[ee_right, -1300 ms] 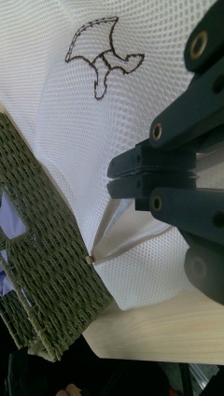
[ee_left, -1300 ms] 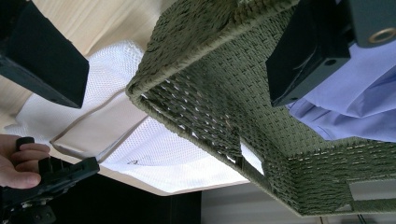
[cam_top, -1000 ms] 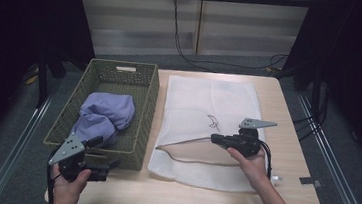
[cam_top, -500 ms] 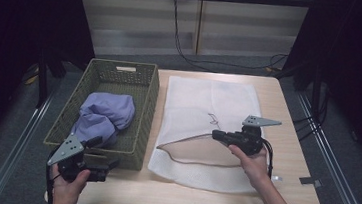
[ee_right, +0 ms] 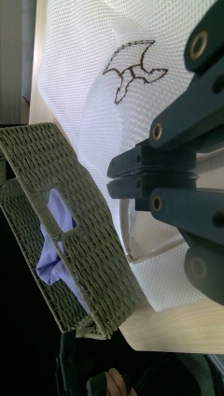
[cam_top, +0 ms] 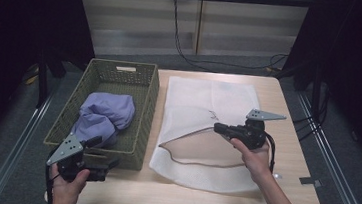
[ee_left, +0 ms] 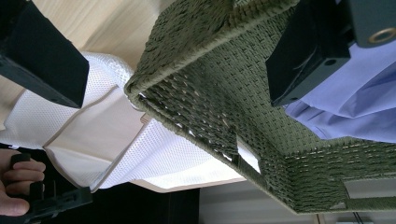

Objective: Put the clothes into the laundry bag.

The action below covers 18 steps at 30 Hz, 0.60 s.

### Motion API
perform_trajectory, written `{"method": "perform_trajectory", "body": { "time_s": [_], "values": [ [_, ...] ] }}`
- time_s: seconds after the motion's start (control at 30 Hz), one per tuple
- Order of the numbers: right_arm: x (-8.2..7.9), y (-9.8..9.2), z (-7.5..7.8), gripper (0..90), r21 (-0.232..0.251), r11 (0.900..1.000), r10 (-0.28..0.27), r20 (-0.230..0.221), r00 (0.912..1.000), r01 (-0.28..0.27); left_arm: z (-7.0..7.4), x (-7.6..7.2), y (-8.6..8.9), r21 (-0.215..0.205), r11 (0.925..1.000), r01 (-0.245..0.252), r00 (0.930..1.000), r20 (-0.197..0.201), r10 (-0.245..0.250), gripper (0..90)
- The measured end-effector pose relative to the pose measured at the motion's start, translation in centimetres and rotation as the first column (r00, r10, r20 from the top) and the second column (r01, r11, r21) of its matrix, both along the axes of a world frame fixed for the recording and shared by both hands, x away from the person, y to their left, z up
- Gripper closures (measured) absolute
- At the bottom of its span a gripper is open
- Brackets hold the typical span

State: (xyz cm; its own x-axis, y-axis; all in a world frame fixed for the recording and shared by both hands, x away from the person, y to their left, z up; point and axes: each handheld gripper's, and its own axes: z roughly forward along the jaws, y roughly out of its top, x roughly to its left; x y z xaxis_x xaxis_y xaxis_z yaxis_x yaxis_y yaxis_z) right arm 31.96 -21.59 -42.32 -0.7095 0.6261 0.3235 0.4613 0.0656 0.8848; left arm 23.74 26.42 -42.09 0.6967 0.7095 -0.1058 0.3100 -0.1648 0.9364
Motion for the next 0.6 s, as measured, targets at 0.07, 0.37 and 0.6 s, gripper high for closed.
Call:
{"method": "perform_trajectory", "body": {
  "time_s": [0.07,0.37,0.6],
  "values": [
    [0.2,0.0,0.4,89.1,0.004,1.000,-0.002,0.007,1.0000,0.002,0.0,0.0,0.2,-0.003,1.0000,-0.001,1.0000,-0.004,0.001,5.6],
    [0.7,-0.3,1.5,89.2,0.033,0.999,-0.019,0.033,0.9993,0.017,0.0,-0.1,0.2,-0.007,1.0000,-0.006,1.0000,-0.004,0.006,5.6],
    [1.3,-0.4,1.5,89.4,0.093,0.995,-0.022,0.033,0.9992,0.019,0.0,0.0,0.3,-0.007,0.9999,-0.008,1.0000,-0.001,0.008,5.6]
  ]
}}
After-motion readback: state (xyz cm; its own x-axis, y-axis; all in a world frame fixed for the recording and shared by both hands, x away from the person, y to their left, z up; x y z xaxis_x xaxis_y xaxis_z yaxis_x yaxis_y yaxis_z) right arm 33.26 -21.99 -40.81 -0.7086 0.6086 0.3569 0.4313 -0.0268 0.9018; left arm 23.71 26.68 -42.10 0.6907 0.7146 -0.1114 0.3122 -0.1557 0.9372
